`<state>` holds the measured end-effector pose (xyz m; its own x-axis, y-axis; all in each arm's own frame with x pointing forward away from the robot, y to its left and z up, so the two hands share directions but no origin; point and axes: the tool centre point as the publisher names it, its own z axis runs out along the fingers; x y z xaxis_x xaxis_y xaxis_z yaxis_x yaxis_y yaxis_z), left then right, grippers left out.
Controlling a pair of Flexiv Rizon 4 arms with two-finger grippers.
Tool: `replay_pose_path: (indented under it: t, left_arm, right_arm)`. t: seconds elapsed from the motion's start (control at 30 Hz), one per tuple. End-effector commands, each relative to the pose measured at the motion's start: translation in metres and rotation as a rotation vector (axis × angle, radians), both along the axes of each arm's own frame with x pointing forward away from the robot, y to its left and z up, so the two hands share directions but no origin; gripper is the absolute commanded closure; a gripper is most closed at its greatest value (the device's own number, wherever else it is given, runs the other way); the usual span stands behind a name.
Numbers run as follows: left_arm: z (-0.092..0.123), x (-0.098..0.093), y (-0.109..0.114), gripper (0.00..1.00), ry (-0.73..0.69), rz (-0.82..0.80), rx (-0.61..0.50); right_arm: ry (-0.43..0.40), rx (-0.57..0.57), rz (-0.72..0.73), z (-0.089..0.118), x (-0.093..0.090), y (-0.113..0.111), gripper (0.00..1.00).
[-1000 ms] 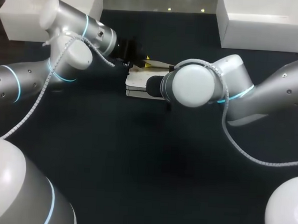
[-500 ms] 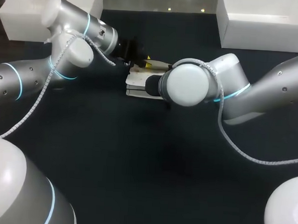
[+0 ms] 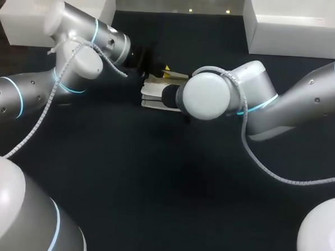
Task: Pick up the bag, open it, inspect its contents, close it, and place it on the opposite side
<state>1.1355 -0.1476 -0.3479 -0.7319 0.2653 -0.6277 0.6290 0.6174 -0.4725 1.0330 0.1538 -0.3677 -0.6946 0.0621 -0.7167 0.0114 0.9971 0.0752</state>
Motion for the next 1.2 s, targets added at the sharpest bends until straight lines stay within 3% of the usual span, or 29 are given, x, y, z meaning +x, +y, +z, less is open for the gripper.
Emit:
replay_pose_path:
  t: [0.03, 0.3, 0.37, 0.4, 0.47, 0.57, 0.7, 1.17, 1.2]
  left_arm:
    - [-0.011, -0.014, 0.003, 1.0, -0.057, 0.001, -0.025]
    - [-0.015, -0.021, 0.003, 1.0, -0.059, 0.007, -0.03]
    - [-0.009, -0.02, 0.004, 0.57, -0.054, 0.013, -0.045]
    - [-0.006, -0.02, 0.005, 0.31, -0.054, 0.014, -0.049]
    - [0.001, -0.019, 0.007, 0.09, -0.057, 0.021, -0.058]
    - [0.01, -0.018, 0.01, 0.15, -0.059, 0.027, -0.073]
    - [0.019, -0.016, 0.012, 0.32, -0.061, 0.028, -0.086]
    - [0.019, -0.016, 0.012, 0.32, -0.061, 0.028, -0.086]
    - [0.03, -0.007, 0.002, 1.0, -0.053, 0.057, -0.071]
  right_arm:
    - [-0.003, -0.001, -0.002, -0.001, 0.0, 0.001, 1.0]
    - [-0.003, -0.001, -0.002, -0.001, 0.0, 0.001, 1.0]
    - [-0.003, -0.001, -0.002, -0.001, 0.0, 0.001, 1.0]
    - [-0.003, -0.001, -0.002, -0.001, 0.0, 0.001, 1.0]
    - [-0.003, -0.001, -0.002, -0.001, 0.0, 0.001, 1.0]
    - [-0.003, -0.001, -0.002, -0.001, 0.0, 0.001, 1.0]
    - [-0.003, -0.001, -0.002, -0.001, 0.0, 0.001, 1.0]
    - [-0.003, -0.001, -0.002, -0.001, 0.0, 0.001, 1.0]
    - [-0.003, -0.001, -0.002, -0.001, 0.0, 0.001, 1.0]
